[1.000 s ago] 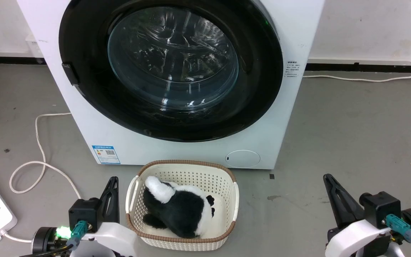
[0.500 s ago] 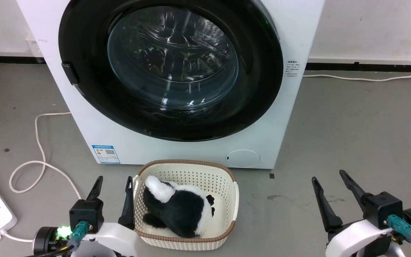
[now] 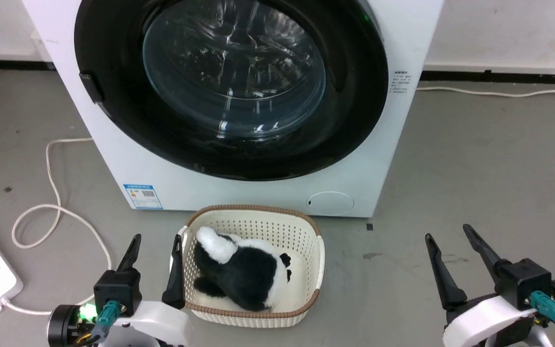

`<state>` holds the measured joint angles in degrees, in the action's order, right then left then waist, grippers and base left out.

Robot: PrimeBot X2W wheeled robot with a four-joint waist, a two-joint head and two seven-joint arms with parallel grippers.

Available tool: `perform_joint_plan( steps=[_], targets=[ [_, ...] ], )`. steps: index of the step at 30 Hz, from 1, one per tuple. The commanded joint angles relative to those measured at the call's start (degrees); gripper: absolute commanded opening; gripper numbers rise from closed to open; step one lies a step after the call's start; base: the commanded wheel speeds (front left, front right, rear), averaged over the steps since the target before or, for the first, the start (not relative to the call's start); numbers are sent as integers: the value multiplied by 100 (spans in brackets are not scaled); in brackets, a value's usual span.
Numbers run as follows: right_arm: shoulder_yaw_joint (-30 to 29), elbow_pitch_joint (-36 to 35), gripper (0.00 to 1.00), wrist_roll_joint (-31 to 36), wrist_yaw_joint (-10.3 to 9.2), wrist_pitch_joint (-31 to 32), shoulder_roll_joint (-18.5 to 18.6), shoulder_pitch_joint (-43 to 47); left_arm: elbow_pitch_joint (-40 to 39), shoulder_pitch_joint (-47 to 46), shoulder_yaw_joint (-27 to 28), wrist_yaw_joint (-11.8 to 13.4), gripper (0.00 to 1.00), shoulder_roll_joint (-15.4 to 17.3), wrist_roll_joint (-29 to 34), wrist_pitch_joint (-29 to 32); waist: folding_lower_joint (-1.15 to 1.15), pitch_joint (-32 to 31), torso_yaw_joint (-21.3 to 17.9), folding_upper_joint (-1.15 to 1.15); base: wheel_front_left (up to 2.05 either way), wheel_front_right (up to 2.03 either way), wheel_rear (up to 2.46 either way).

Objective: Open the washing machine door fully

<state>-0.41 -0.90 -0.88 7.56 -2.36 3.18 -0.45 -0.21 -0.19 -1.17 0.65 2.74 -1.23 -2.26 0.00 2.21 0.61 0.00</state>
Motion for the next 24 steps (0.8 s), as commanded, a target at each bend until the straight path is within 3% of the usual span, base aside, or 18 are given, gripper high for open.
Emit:
perform_joint_plan(
  steps=[1, 14, 15, 16, 17, 24],
  targets=[
    [-10, -51, 100, 24, -1, -58, 36, -51, -38, -51, -22, 33, 100, 3, -44, -63, 0, 47, 19, 0, 0, 0, 0],
    [-14, -72, 100, -118, -2, -211, 346, -520, -150, -215, -160, 142, 100, 4, -165, -219, 0, 446, 153, 0, 0, 0, 0],
    [-18, -65, 84, -152, -2, -215, 371, -571, -156, -226, -173, 151, 100, 4, -175, -231, 0, 473, 164, 0, 0, 0, 0],
    [-22, -58, 24, -192, -2, -212, 398, -627, -162, -238, -188, 161, 100, 4, -185, -243, 0, 500, 174, 0, 0, 0, 0],
    [-26, -52, 0, -233, -2, -210, 429, -685, -168, -250, -203, 170, 100, 4, -195, -255, 0, 527, 186, 0, 0, 0, 0],
    [-84, -2, 0, -670, -3, -102, 572, -1185, -207, -340, -281, 222, 100, 5, -254, -338, 0, 726, 260, 0, 0, 0, 0]
  ],
)
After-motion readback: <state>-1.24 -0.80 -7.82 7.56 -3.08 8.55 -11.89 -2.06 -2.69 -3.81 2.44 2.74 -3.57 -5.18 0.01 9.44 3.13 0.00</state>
